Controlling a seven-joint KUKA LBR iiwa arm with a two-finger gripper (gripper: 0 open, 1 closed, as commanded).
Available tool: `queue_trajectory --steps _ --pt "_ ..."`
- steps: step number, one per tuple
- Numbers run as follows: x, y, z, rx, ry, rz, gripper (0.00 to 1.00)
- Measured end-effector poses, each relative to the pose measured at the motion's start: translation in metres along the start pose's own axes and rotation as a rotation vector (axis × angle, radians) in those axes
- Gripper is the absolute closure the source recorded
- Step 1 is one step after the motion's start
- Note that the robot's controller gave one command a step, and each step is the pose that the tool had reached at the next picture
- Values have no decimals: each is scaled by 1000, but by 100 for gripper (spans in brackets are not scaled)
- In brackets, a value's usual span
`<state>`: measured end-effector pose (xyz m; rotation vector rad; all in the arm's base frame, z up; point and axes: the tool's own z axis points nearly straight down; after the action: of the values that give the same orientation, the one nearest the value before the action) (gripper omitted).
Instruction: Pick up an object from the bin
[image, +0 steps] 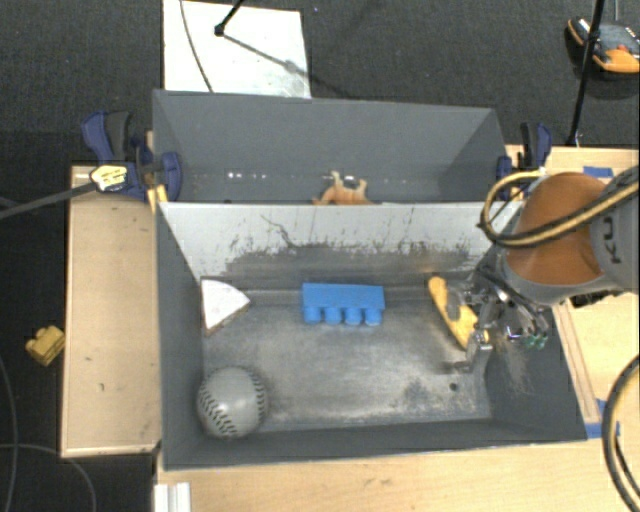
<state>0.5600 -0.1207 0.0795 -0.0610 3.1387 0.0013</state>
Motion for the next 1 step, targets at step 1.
queue_trajectory --steps 1 --pt "-20 -9 -11 1 0 -34 0"
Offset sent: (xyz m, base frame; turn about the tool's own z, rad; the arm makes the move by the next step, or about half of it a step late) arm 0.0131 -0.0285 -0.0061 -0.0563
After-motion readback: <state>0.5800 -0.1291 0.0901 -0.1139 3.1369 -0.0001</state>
